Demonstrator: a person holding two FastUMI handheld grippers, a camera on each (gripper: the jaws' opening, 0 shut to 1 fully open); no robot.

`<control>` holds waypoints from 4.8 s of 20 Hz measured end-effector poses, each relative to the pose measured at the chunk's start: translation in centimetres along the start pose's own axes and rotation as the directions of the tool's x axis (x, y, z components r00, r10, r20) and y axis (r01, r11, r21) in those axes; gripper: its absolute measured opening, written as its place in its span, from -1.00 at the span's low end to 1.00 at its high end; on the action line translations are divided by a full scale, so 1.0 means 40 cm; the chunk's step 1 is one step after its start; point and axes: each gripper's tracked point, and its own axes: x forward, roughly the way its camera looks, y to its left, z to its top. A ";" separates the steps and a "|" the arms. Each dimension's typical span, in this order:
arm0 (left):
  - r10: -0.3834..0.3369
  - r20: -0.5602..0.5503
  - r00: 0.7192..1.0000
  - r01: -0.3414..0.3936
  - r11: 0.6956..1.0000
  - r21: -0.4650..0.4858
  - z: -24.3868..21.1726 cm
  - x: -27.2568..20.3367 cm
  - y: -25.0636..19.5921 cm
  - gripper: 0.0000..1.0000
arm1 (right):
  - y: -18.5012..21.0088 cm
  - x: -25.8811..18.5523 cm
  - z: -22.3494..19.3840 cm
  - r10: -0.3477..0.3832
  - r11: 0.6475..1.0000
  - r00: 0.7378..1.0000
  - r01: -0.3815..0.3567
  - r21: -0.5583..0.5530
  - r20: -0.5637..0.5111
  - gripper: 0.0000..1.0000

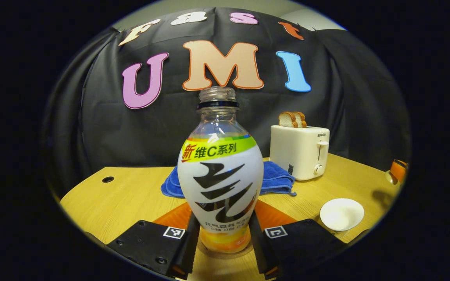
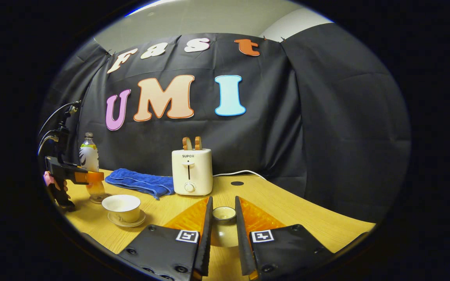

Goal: Open the teacup lid with one hand, grasp the water bottle and pour water into the teacup with the other hand; after pouring, place the water bottle on the coaster and then close the teacup lid.

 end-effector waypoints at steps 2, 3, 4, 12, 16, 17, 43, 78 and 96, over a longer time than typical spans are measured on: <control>-0.009 -0.004 1.000 0.009 1.000 -0.002 -0.005 0.003 -0.004 0.19 | -0.003 0.001 -0.001 -0.005 1.000 1.000 0.005 0.000 0.000 -0.31; -0.010 -0.006 1.000 0.010 1.000 -0.005 -0.009 0.009 -0.005 0.19 | -0.002 0.001 -0.001 -0.005 1.000 1.000 0.005 0.000 0.001 -0.31; -0.009 -0.011 1.000 0.009 1.000 -0.006 -0.013 0.006 -0.004 0.21 | 0.000 0.002 0.000 -0.006 1.000 1.000 0.006 0.000 0.001 -0.31; -0.017 -0.019 1.000 0.016 1.000 -0.013 -0.021 0.003 0.000 0.34 | -0.001 0.001 -0.002 -0.007 1.000 1.000 0.007 0.000 0.001 -0.31; -0.009 -0.014 1.000 0.008 1.000 -0.023 -0.023 -0.002 0.009 0.62 | 0.000 0.001 -0.002 -0.007 1.000 1.000 0.007 0.000 0.002 -0.31; -0.007 -0.005 1.000 0.006 1.000 -0.021 -0.022 -0.006 0.009 0.67 | 0.000 0.001 -0.001 -0.007 1.000 1.000 0.007 0.000 0.002 -0.31; 0.251 0.181 0.951 -0.245 0.968 -0.059 -0.015 -0.359 0.179 0.93 | 0.340 0.030 -0.014 0.359 0.933 0.933 -0.359 0.017 -0.012 -0.31; 0.341 0.174 0.924 -0.333 0.940 -0.075 -0.024 -0.397 0.207 0.92 | 0.553 0.064 -0.067 0.530 0.846 0.837 -0.532 0.023 -0.138 0.75; 0.337 0.177 0.925 -0.329 0.942 -0.072 -0.022 -0.402 0.202 0.92 | 0.312 -0.058 -0.006 0.257 0.966 0.966 -0.257 0.012 -0.003 0.94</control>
